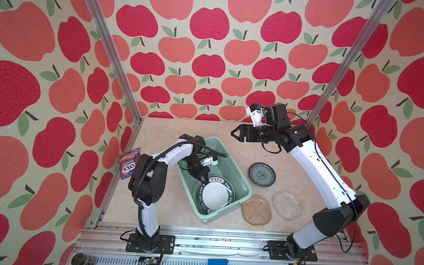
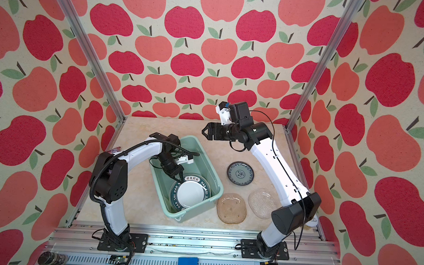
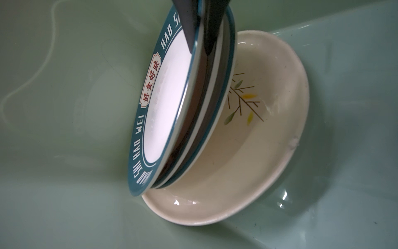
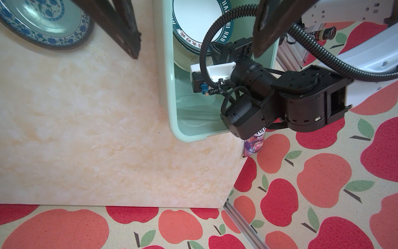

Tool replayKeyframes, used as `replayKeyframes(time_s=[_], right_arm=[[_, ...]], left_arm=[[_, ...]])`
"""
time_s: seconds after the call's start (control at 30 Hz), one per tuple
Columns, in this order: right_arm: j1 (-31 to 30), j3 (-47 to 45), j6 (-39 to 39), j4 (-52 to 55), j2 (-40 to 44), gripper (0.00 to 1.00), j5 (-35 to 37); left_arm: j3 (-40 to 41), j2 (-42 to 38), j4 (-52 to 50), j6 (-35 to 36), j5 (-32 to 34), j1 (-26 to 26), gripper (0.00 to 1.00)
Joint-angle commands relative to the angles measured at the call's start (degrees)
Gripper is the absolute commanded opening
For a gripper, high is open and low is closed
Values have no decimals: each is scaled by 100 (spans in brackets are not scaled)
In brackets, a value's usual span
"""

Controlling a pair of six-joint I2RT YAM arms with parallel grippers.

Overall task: Place the plates into the plastic bin on the countertop
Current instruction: Place the plate in the plastic bin.

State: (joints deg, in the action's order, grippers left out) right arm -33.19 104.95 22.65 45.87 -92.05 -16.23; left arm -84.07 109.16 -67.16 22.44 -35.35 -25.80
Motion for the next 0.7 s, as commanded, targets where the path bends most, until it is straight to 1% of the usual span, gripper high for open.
replayKeyframes(time_s=[0.0, 0.2, 0.33, 0.43, 0.67], right_arm=[[50, -10, 50, -22, -88, 83, -75], [50, 17, 99, -30, -136, 83, -97], [50, 68, 116, -26, -167, 82, -93], [49, 92, 116, -12, -190, 82, -92], [49, 98, 143, -21, -191, 82, -118]], left_arm=[[233, 150, 271, -59, 679, -19, 0], [323, 166, 432, -169, 822, -9, 7], [354, 208, 475, -196, 863, -1, 10], [383, 217, 527, -244, 867, 14, 17], [573, 132, 761, -367, 949, 71, 26]])
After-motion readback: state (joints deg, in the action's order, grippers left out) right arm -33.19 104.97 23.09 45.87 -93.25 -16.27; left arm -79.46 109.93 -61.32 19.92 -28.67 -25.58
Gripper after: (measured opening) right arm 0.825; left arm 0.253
